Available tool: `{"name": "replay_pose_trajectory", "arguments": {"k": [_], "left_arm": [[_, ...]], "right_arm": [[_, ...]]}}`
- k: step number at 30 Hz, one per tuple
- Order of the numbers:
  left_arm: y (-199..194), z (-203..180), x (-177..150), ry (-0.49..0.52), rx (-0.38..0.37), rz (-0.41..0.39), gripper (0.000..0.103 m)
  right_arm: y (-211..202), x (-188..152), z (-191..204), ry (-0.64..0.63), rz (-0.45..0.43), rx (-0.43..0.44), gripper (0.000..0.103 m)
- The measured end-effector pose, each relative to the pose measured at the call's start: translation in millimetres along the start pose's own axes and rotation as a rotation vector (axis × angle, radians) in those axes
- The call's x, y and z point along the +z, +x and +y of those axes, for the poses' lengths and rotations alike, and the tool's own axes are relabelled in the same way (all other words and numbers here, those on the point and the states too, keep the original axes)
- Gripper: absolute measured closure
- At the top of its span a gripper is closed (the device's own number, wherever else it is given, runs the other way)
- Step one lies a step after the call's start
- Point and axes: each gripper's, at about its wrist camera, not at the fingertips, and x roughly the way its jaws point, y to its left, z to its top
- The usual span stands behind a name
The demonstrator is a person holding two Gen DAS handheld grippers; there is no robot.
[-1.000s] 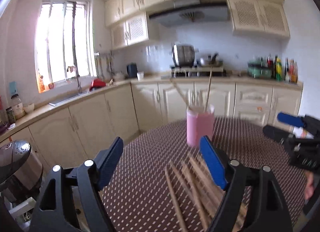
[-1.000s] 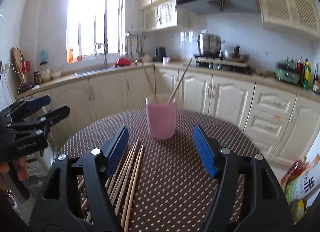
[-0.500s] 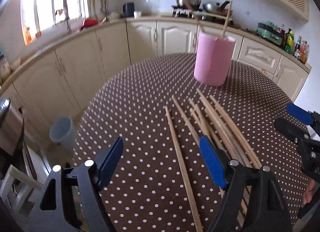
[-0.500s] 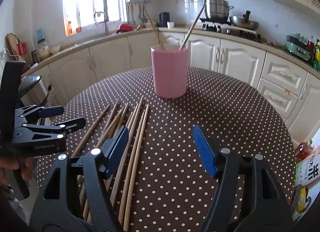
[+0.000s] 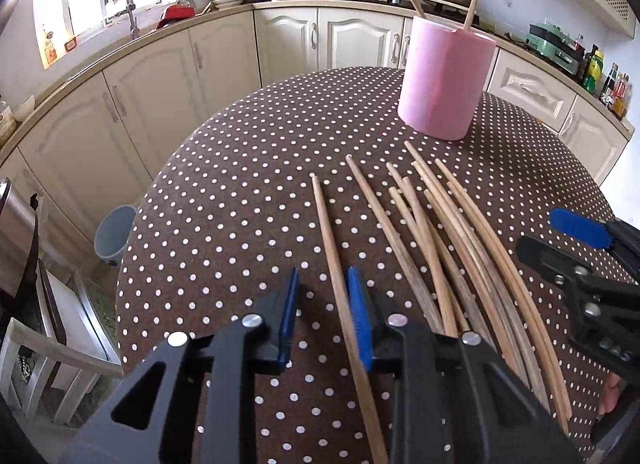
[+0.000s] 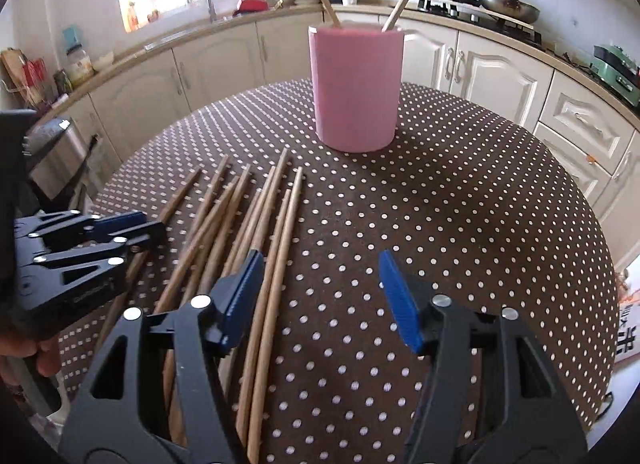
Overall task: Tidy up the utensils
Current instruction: 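Close the left gripper on a chopstick while the right gripper grasps another, then lift both held chopsticks upright and carry them over the pink cup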
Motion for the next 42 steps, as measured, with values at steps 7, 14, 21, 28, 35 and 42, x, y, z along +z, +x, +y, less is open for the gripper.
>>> {"name": "replay_pose_trajectory", "arguments": {"k": [7,14,21,28,35,42], "left_arm": [[-2.0,4.9,0.8,-0.006,-0.006,-0.006,0.078],[-0.4,6.7,4.7,-0.015,-0.012,-0.002,0.078],[8.7,5.9,20.8,-0.035,-0.007,0.027,0.079],[16.3,4.3,30.1,-0.038,0.012,0.017,0.096],[7.4,0.5,30.6,-0.059,-0.041,0.004,0.097],[-30.6,-8.6,38.4,-0.07,-0.113,-0.067,0.097]], "right_arm": [[19.6,9.0,2.3,-0.015,0.055,-0.02,0.046],[33.4,20.2,2.7,-0.015,0.079,-0.009,0.054],[51.7,39.2,10.9,-0.044,0.123,-0.03,0.071],[61.0,53.2,15.2,-0.043,0.134,-0.015,0.095],[47.0,45.7,2.2,0.007,0.123,0.055,0.097],[5.9,43.6,-20.6,0.067,0.048,0.154,0.097]]}}
